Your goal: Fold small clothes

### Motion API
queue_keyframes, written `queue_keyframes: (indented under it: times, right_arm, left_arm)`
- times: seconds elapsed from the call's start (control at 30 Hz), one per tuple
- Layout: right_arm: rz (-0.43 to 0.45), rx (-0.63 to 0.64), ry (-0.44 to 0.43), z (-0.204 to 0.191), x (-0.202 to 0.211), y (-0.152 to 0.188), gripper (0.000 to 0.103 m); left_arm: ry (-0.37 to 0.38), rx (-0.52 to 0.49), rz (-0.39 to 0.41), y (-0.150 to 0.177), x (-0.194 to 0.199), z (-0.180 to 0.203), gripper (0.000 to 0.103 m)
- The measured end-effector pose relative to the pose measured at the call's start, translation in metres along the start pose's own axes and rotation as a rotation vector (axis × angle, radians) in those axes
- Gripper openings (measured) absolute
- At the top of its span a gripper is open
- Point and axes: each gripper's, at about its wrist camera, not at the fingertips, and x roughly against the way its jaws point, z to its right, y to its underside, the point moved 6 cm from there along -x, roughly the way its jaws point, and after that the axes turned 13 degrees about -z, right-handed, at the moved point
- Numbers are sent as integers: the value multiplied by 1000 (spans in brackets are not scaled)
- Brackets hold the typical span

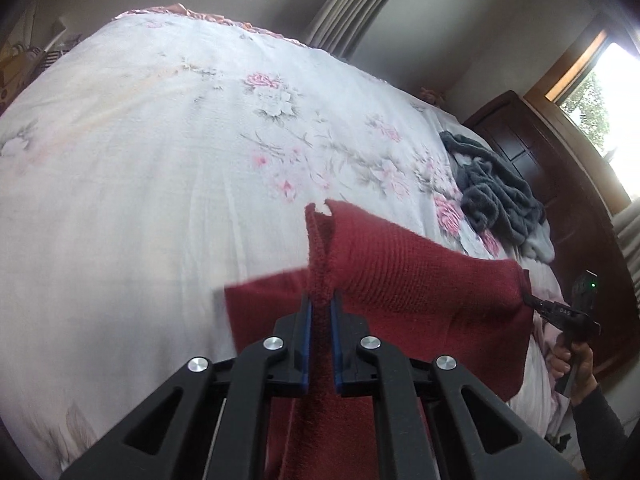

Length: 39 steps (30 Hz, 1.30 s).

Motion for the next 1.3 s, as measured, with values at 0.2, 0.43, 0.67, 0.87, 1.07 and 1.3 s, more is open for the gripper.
queue_keyframes:
  times: [0.2,0.43,0.67,0.87,1.07,1.3]
  right_arm:
    - [-20,-1,62,4,-31,-36,5]
    - [-52,-19,107,14,-72,-58,5]
    - [-79,-53,132,33,-102,-63,5]
    - [-92,-71,136,47,-115,-60,5]
    - [-128,-100,138,57,-135,-54,7]
    - [-26,-94,25,42,-87,-41,27]
  left_arm:
    - [-33,47,-29,-38,-34,-16,7]
    - [-60,90,-100,-55,-73,-42,7]
    - [-65,169,-172,-53,-117,-74,7]
    - [-70,189,-194,-48,-136,-89,7]
    - [-113,157,-232,-45,-146,-89,9]
    - [12,-11,-81,-33,-87,-20,25]
